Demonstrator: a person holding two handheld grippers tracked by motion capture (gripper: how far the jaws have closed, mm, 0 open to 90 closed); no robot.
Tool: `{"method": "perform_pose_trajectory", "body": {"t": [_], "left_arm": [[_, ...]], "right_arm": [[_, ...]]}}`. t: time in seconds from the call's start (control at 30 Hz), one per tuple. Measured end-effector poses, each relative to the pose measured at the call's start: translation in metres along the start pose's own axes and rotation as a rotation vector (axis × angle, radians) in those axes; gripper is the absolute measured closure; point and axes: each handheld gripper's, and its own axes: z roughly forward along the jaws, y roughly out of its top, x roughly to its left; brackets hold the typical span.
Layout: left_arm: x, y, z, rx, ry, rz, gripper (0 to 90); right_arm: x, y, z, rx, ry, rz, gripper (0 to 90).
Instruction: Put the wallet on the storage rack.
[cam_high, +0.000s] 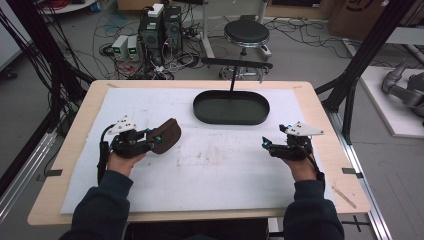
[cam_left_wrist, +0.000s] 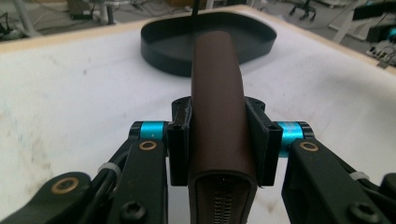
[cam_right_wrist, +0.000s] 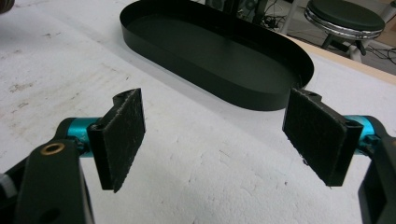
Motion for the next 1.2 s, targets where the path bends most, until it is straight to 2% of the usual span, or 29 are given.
{"method": "perform_pose_trajectory", "body": {"t": [0.03, 0.07, 0.1, 0.17, 0.23, 0.3, 0.33, 0.4, 0.43, 0.57, 0.63, 0.67, 0.73, 0.77, 0.83, 0.87, 0.93, 1.03, 1.13, 1.2], "left_arm": [[0.000, 0.000, 0.000, 0.000, 0.000, 0.000, 65.1], [-0.001, 0.013, 0.005, -0.011, -0.011, 0.021, 65.1], [-0.001, 0.013, 0.005, -0.011, -0.011, 0.021, 65.1], [-0.001, 0.028, 0.011, -0.023, -0.023, 0.046, 65.1], [-0.001, 0.048, 0.024, -0.031, -0.037, 0.072, 65.1], [-0.002, 0.052, 0.028, -0.029, -0.040, 0.082, 65.1], [-0.003, 0.064, 0.039, -0.032, -0.049, 0.101, 65.1], [-0.003, 0.072, 0.049, -0.039, -0.063, 0.105, 65.1], [-0.003, 0.072, 0.049, -0.039, -0.063, 0.105, 65.1], [0.000, 0.090, 0.078, -0.034, -0.084, 0.108, 65.1], [0.001, 0.093, 0.083, -0.036, -0.086, 0.111, 65.1], [0.001, 0.100, 0.094, -0.033, -0.092, 0.109, 65.0], [0.002, 0.106, 0.104, -0.042, -0.101, 0.109, 65.1], [0.002, 0.106, 0.104, -0.042, -0.101, 0.109, 65.0], [0.003, 0.112, 0.121, -0.055, -0.114, 0.115, 65.1], [0.003, 0.112, 0.121, -0.055, -0.114, 0.115, 65.0], [0.004, 0.114, 0.133, -0.049, -0.119, 0.111, 65.0], [0.003, 0.114, 0.152, -0.041, -0.121, 0.119, 65.0], [0.005, 0.109, 0.175, -0.031, -0.136, 0.091, 65.0], [0.006, 0.109, 0.181, -0.023, -0.136, 0.088, 65.0]], "right_arm": [[0.000, 0.000, 0.000, 0.000, 0.000, 0.000, 21.5], [-0.001, 0.000, 0.000, -0.001, 0.000, -0.004, 21.5], [-0.001, 0.000, 0.000, -0.001, 0.000, -0.004, 21.5], [-0.001, 0.000, 0.000, -0.001, 0.001, -0.004, 21.5], [-0.001, 0.000, 0.000, -0.002, 0.002, -0.004, 21.4], [-0.001, 0.000, 0.000, -0.004, 0.002, -0.002, 21.4], [-0.002, 0.000, 0.000, -0.004, 0.001, -0.003, 21.5], [-0.003, 0.000, 0.000, -0.010, 0.001, 0.006, 21.4], [-0.003, 0.000, 0.000, -0.010, 0.001, 0.006, 21.4], [-0.004, -0.001, 0.000, -0.011, 0.002, 0.008, 21.5], [-0.004, -0.001, 0.001, -0.009, 0.005, 0.005, 21.5], [-0.005, -0.001, 0.001, -0.012, 0.004, 0.004, 21.5], [-0.006, -0.001, 0.001, -0.018, 0.005, 0.013, 21.4], [-0.006, -0.001, 0.001, -0.018, 0.005, 0.013, 21.4], [-0.009, -0.001, 0.000, -0.028, 0.003, 0.019, 21.4], [-0.009, -0.001, 0.000, -0.028, 0.003, 0.024, 21.5], [-0.010, -0.001, 0.000, -0.032, 0.005, 0.028, 21.4], [-0.010, -0.001, -0.002, -0.038, 0.007, 0.032, 21.5], [-0.012, -0.002, -0.002, -0.042, 0.009, 0.040, 21.4], [-0.013, -0.003, -0.002, -0.042, 0.009, 0.039, 21.4]]}}
